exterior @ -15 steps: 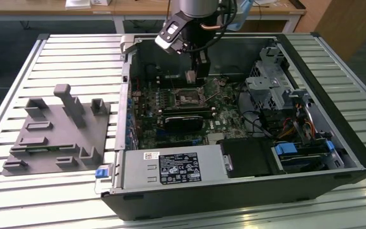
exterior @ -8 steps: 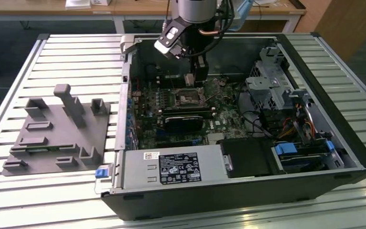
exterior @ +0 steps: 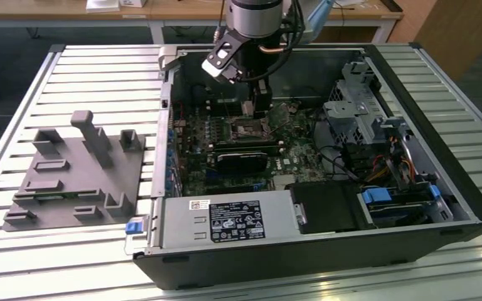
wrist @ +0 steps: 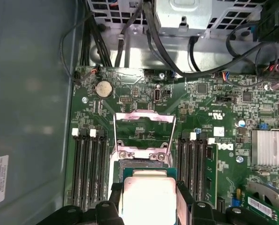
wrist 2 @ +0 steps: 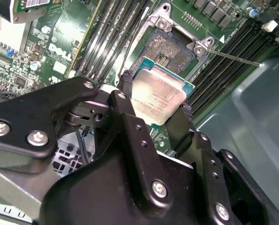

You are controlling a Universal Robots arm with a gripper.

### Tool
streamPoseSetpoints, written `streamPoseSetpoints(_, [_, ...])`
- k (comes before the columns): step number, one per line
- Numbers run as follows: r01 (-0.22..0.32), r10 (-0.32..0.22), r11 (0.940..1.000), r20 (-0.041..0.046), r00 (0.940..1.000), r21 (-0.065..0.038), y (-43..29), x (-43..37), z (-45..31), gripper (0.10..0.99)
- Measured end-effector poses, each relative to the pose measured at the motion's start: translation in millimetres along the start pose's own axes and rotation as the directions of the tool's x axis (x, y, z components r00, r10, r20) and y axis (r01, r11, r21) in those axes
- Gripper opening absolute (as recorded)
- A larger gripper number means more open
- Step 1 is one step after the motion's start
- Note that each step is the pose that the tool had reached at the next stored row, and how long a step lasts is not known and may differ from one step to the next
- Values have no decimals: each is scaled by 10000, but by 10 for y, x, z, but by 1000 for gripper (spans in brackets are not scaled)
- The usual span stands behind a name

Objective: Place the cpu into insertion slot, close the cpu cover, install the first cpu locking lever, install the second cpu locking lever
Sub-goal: 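Place the cpu into insertion slot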

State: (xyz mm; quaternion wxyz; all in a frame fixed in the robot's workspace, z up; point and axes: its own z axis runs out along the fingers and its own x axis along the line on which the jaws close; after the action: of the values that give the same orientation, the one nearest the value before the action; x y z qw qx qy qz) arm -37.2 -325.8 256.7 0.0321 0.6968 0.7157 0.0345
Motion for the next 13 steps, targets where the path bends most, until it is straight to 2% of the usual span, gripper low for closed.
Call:
streamPoseSetpoints(7, [-1, 1, 10000, 4, 10000, 0, -17, 1, 68, 537])
streamPoseSetpoints(13, [0, 0, 10000, 4, 10000, 0, -60, 10, 136, 537])
